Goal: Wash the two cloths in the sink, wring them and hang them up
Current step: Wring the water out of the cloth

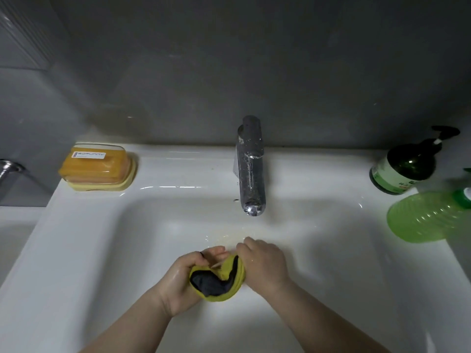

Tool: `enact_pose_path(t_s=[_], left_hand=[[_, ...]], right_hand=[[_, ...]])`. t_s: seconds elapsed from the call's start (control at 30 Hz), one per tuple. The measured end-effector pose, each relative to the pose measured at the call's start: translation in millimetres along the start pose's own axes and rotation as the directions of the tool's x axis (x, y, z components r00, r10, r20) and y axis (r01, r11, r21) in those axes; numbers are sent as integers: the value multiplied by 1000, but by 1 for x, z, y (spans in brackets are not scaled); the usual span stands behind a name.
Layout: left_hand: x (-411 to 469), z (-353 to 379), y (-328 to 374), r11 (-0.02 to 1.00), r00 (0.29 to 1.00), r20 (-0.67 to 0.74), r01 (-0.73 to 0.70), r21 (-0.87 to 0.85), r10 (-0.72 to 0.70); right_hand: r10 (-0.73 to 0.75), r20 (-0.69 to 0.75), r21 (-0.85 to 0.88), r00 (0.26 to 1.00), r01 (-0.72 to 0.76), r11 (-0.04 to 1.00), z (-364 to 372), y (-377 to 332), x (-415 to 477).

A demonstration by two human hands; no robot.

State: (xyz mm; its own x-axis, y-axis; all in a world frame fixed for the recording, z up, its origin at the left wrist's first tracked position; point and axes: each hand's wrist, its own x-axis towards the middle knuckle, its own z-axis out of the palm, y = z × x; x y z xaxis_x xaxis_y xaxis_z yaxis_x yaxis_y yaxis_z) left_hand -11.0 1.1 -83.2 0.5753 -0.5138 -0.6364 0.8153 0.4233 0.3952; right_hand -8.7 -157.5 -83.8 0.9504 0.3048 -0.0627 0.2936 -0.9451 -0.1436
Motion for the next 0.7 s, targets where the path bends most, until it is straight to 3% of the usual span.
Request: enact_pose_path(t_s=[0.17,0.27,0.33,0.4,0.43,0.47,0.5,0.57,0.63,0.67,0.7], left_hand=[[-6,1,-1,885,929,161,248,394,-332],[-3,11,-7,648,939,85,162,744,-332],[3,16,-10,367,990,10,43,929,-140],[7,19,-4,-95,993,-20,31,995,114],[8,18,0,-331,972,-6,87,940,237],[10,13,4,-489,948,37,130,862,317],[12,8,6,-550,929,85,137,824,360],[16,3,9,-574,914,135,121,810,383],[17,2,8,-524,895,143,112,845,423],[17,4,6,-427,881,112,108,898,459],[15,4,6,-221,876,53,61,973,479]], right_hand=[[-219,-294,-163,931,177,971,-7,11,12],[-284,-264,-222,922,229,948,0,14,13],[-231,-99,-236,968,203,950,-6,14,13],[-59,108,-51,992,64,997,-4,15,9],[58,259,80,964,-81,993,0,12,7],[147,435,238,889,-270,933,0,7,6],[178,544,397,820,-438,806,3,3,6],[144,675,577,723,-640,507,6,-5,2],[83,709,662,700,-702,263,4,-8,-2],[53,695,699,717,-691,184,-1,-8,-3],[-13,666,741,746,-660,125,-7,-5,-5]])
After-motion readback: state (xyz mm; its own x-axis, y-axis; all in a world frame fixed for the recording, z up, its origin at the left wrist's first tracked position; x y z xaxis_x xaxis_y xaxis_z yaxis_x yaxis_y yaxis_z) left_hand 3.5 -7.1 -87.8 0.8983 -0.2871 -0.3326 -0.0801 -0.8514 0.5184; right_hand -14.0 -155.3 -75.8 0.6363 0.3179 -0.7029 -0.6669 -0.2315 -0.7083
